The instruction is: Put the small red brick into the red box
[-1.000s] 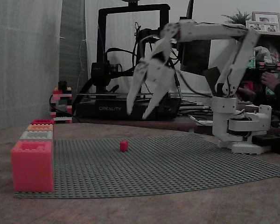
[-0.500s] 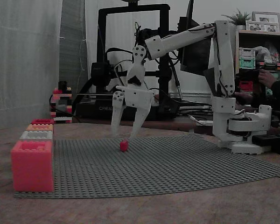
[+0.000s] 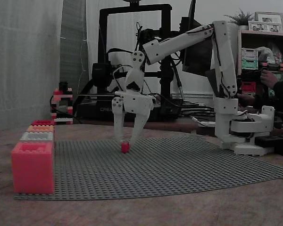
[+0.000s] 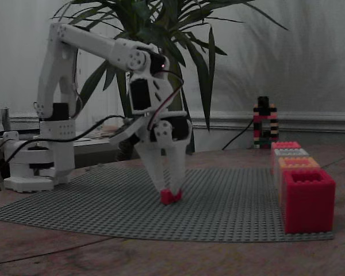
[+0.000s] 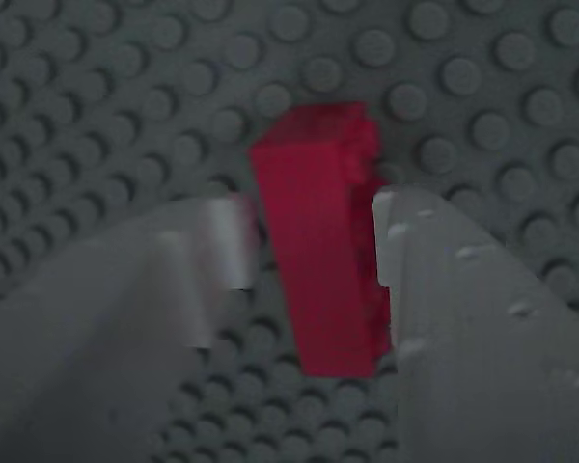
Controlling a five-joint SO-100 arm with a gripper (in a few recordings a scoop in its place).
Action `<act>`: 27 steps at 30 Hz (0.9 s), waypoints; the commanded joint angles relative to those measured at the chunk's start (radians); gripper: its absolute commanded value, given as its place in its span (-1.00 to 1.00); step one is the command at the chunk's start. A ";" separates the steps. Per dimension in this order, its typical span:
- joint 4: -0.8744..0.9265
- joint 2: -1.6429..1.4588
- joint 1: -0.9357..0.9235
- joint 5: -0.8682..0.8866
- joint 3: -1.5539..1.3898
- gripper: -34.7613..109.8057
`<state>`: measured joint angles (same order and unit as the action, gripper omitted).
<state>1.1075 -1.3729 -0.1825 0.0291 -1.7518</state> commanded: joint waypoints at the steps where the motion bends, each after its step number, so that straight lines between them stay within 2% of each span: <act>1: -0.012 -0.032 -0.021 0.018 0.074 -0.48; 8: -0.028 -0.018 -0.041 0.029 0.195 -0.52; 13: -0.028 0.032 -0.115 0.037 0.482 -0.52; 19: -0.084 0.238 -0.156 -0.029 0.841 -0.52; 27: -0.314 0.499 -0.147 -0.086 1.081 -0.52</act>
<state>0.8728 -0.8851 -0.3237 -0.0291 -0.8161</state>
